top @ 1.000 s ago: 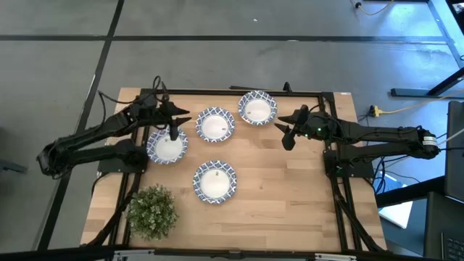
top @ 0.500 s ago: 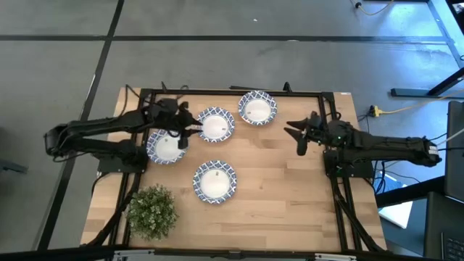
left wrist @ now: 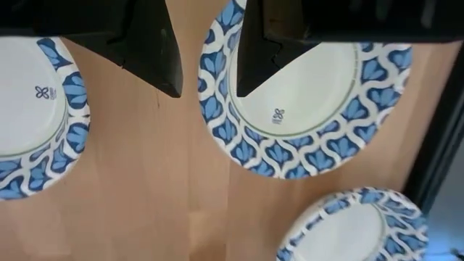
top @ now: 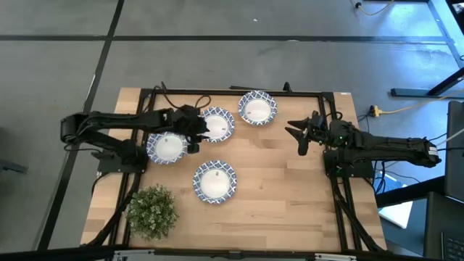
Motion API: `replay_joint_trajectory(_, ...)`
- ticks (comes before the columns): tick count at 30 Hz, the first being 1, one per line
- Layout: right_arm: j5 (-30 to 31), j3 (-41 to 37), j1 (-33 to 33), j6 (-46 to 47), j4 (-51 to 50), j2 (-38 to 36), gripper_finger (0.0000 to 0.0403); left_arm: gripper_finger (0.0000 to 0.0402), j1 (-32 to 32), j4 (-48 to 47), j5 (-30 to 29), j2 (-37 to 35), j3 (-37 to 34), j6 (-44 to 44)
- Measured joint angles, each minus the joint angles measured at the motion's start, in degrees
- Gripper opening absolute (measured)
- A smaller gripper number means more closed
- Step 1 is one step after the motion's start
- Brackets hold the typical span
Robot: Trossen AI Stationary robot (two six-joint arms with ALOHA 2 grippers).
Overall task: Nest bowls inside each other
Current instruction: Stack the top middle bowl on the right bowl
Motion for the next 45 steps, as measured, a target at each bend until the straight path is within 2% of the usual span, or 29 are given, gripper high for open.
replay_joint_trajectory(9, 0.04, -0.02, 0.00, 0.02, -0.02, 0.00, 0.0149, 0.0127, -2.08, -1.14, -1.71, 4.89, 0.09, 0.04)
replay_joint_trajectory(14, 0.17, -0.02, -0.04, 0.04, -0.02, 0.00, 0.0149, 0.0127, -3.07, -1.11, -6.00, 7.08, 0.11, 0.10)
replay_joint_trajectory(34, 0.13, -0.04, -0.04, 0.20, -0.05, 0.00, 0.0149, 0.0128, -3.03, -2.40, -7.69, 10.29, 0.11, 1.55)
replay_joint_trajectory(45, 0.11, -0.04, -0.09, 0.18, -0.50, 0.00, 0.0149, 0.0128, -3.03, -0.48, -11.54, 13.53, 0.09, 3.08)
